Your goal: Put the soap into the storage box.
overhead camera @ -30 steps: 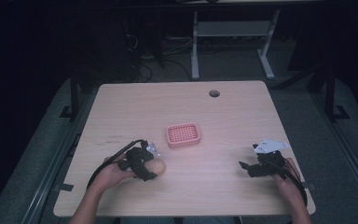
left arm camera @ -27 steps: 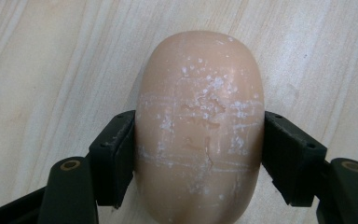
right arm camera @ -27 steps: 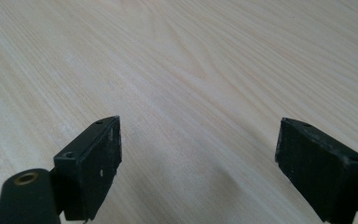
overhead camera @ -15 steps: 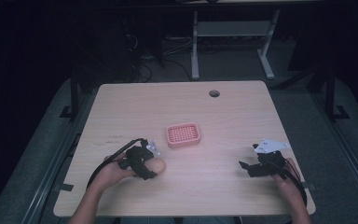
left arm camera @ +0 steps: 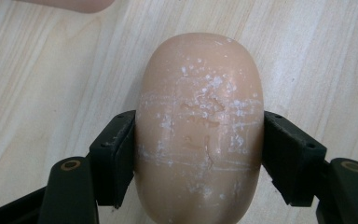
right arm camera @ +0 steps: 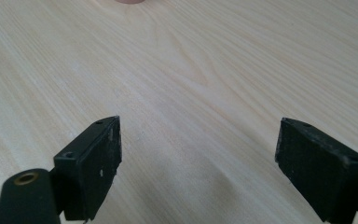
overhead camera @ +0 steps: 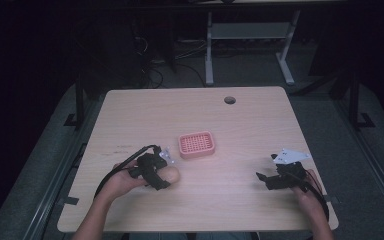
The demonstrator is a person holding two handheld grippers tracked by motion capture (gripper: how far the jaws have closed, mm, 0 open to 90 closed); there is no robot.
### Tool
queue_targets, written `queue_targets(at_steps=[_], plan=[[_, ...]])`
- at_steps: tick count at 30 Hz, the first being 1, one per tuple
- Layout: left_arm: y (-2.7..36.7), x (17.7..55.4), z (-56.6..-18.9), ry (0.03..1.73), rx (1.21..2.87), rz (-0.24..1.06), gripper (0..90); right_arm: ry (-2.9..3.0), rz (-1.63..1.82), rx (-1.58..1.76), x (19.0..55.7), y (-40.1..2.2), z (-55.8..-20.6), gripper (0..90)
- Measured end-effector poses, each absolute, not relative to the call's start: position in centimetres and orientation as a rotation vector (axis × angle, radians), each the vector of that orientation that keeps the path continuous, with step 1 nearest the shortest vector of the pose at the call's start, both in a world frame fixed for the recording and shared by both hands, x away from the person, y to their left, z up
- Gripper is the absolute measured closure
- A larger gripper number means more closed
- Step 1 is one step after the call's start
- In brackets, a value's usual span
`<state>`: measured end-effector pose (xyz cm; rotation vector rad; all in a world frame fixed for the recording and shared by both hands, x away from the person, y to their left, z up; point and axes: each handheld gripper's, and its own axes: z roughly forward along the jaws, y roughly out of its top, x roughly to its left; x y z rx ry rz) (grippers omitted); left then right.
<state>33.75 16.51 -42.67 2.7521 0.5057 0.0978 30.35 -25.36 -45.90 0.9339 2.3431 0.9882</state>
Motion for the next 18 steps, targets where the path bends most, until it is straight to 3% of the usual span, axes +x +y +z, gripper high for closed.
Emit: queue_targets(at_steps=[18], plan=[[16.01,34.5,-42.22,0.501,2.741,0.07,32.0,2.335,1.007,0.949,30.32,-25.37,-45.83,13.9]])
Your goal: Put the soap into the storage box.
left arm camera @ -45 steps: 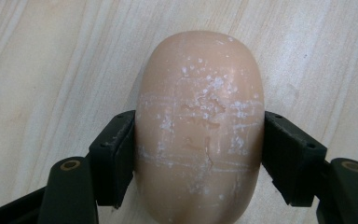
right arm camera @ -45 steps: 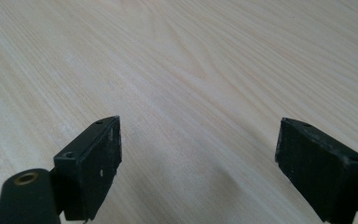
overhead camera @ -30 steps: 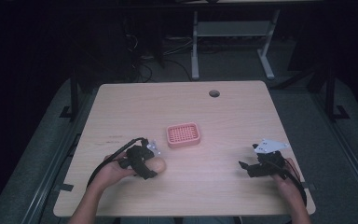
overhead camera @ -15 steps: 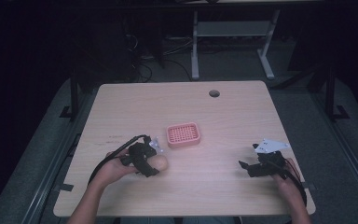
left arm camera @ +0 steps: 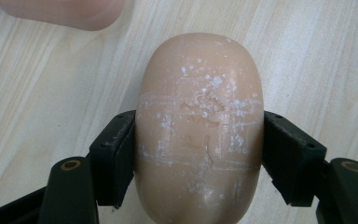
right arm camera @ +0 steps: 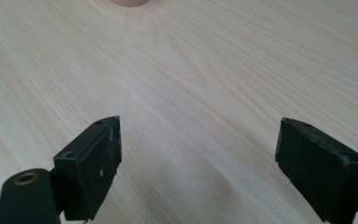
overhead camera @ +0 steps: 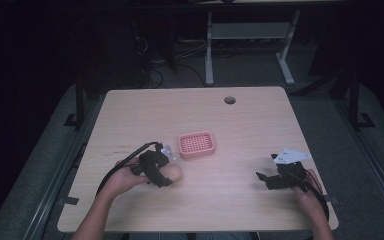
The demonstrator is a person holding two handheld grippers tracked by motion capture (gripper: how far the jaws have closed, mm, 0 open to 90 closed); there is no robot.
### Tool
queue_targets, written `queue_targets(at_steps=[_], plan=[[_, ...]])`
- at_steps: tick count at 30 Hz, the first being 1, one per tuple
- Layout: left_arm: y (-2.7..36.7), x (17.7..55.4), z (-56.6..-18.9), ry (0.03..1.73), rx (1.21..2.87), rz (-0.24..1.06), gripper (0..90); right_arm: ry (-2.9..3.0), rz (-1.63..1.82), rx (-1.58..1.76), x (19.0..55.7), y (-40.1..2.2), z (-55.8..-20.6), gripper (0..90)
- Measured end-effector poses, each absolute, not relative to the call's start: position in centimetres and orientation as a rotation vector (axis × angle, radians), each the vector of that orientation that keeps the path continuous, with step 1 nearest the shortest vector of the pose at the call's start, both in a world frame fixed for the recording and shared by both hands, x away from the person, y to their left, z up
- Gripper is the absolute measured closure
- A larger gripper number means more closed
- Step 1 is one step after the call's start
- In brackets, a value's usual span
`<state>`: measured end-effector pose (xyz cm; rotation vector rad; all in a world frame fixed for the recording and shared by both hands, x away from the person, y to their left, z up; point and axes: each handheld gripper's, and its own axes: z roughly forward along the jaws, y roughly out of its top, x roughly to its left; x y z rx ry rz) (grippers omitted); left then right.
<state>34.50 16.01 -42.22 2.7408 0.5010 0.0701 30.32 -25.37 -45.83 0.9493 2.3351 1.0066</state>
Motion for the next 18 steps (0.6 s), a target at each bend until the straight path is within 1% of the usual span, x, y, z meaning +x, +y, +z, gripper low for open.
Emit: queue_targets(at_steps=[18], plan=[[14.9,35.2,-41.6,0.474,2.722,0.069,31.9,2.335,0.998,0.936,30.4,-25.6,-45.8,13.9]])
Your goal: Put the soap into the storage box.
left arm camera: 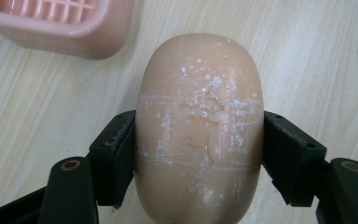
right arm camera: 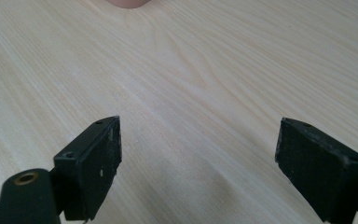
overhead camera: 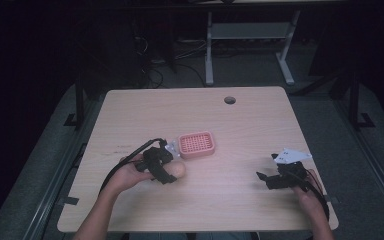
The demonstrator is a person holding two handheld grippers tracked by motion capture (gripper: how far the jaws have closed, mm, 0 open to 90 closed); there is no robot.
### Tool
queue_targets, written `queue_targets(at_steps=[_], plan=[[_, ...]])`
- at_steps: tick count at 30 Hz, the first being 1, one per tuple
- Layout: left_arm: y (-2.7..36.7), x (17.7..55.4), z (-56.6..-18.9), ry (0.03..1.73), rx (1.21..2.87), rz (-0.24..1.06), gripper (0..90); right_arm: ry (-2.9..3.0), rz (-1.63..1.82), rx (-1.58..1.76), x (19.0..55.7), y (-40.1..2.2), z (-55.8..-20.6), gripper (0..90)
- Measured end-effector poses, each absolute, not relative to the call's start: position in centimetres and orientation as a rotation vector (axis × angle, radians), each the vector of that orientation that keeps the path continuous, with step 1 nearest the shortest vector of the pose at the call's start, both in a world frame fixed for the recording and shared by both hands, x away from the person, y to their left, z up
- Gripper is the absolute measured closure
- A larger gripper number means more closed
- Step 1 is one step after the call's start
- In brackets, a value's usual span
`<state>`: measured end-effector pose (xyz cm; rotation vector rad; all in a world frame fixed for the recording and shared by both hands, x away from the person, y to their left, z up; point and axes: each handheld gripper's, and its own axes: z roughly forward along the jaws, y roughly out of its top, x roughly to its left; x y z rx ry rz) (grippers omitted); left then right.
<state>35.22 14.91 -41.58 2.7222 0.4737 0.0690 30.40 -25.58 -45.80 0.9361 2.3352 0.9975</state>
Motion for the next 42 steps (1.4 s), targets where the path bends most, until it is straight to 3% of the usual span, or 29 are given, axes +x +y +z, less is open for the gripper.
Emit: queue_targets(at_steps=[42], plan=[[11.4,39.5,-39.8,0.442,2.76,0.081,31.9,2.329,1.03,0.961,30.4,-25.6,-45.8,13.9]])
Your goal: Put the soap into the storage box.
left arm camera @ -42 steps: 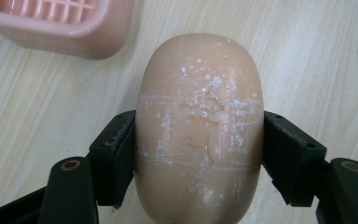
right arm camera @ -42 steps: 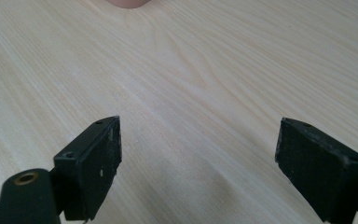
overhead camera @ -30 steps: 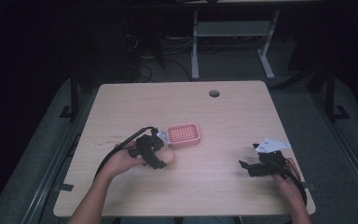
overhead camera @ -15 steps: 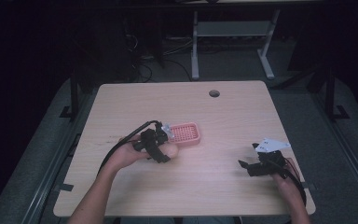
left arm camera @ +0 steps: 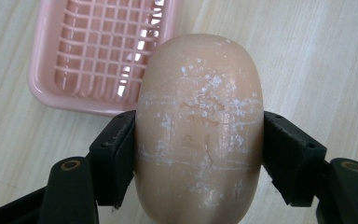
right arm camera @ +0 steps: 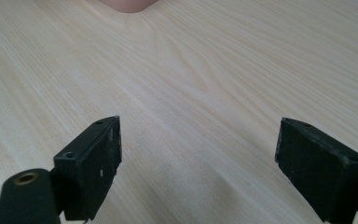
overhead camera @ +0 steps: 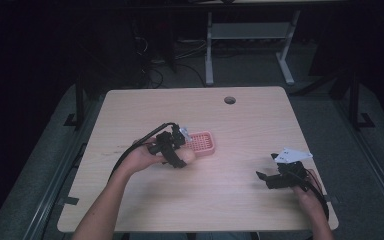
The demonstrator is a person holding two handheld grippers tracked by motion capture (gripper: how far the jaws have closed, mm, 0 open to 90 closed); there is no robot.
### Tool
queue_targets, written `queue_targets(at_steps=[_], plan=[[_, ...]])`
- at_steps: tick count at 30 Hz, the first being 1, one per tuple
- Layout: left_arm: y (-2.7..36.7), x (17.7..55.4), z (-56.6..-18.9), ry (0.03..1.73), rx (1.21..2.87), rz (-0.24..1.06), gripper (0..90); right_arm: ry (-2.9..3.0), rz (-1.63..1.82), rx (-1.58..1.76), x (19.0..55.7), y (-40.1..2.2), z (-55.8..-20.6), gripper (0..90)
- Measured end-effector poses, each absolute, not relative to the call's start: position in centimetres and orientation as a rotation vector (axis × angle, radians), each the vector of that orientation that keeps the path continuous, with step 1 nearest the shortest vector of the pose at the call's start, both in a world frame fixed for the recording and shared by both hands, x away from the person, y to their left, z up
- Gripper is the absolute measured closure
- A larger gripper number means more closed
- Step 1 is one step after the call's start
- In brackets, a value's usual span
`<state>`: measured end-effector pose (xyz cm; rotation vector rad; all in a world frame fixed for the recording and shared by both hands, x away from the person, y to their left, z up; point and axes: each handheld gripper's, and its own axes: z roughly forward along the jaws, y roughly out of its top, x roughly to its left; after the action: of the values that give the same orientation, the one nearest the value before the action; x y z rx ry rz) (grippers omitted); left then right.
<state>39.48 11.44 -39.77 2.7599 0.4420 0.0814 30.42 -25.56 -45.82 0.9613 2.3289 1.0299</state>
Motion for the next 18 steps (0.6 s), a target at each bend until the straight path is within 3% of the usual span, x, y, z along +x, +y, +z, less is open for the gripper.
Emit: queue_targets(at_steps=[18], plan=[[9.9,42.0,-39.0,0.425,2.777,0.078,31.9,2.314,1.043,0.974,30.4,-25.8,-45.7,13.9]])
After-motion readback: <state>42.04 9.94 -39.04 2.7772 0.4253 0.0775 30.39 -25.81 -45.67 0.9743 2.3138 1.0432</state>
